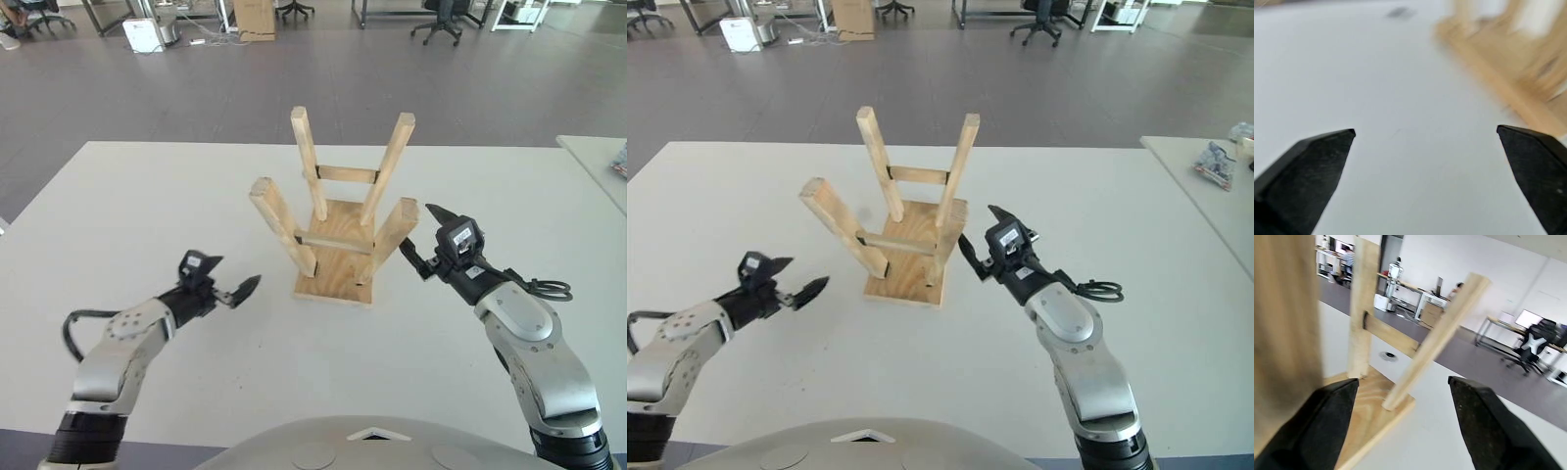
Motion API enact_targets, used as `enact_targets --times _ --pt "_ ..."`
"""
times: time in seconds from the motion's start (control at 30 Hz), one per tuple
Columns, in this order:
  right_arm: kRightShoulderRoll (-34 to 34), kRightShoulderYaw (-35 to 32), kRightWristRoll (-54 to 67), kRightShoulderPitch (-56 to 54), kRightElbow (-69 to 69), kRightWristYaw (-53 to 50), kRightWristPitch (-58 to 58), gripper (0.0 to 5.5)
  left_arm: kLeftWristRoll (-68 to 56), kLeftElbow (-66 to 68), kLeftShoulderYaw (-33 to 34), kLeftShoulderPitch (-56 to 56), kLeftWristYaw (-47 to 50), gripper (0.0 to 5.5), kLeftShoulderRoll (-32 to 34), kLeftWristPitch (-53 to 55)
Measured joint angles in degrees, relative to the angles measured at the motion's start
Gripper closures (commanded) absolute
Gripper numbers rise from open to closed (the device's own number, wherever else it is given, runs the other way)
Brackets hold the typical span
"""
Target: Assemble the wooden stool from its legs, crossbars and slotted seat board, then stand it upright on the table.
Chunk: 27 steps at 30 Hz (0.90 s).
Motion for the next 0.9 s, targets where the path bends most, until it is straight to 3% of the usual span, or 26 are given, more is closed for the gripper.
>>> enact_targets --times 0.2,0.3,0.4,0.47,0.53,0.6,0.7,0.8,0.9 --pt "-0.72 2.22 0.51 -0.41 1.77 3.58 -2.74 2.06 2.55 16.45 6.04 3.89 -4.55 0.13 1.3 -15.01" --pt "6.7 10.11 13.03 -3.63 -3.97 8.11 -2.78 2.06 3.0 16.7 5.9 3.08 -4.44 0.13 0.49 -15.35" --pt "8.79 7.41 19.75 -6.55 -4.57 9.02 -3.03 2.06 3.21 16.62 5.7 2.47 -4.17 0.13 -0.17 -15.28" --pt "4.86 -1.03 22.49 -6.4 0.27 10.86 -2.92 2.06 3.37 16.38 5.74 2.51 -3.97 0.13 -0.41 -15.25" --pt "-1.73 -5.38 24.41 -4.23 2.72 16.91 -1.81 2.06 3.5 16.14 5.75 2.46 -3.87 0.13 -0.67 -15.21" --pt "-13.38 -7.04 26.07 1.94 4.54 27.91 1.48 2.06 3.59 15.99 5.77 2.35 -3.8 0.13 -0.74 -15.2" --pt "-22.6 -8.06 25.62 4.98 9.62 36.48 3.04 2.06 3.71 15.99 5.32 0.84 -3.8 0.13 -0.77 -14.44" --pt "-22.07 -5.41 12.6 -4.51 24.74 28.05 -2.28 2.06 3.85 15.17 4.33 -0.14 -3.71 0.13 -1.3 -13.66" --pt "-15.48 -1.97 3.02 -15.7 38.89 17.12 -8.23 2.06 5.4 13.25 2.42 -1.15 -3.94 0.13 -1.68 -12.72"
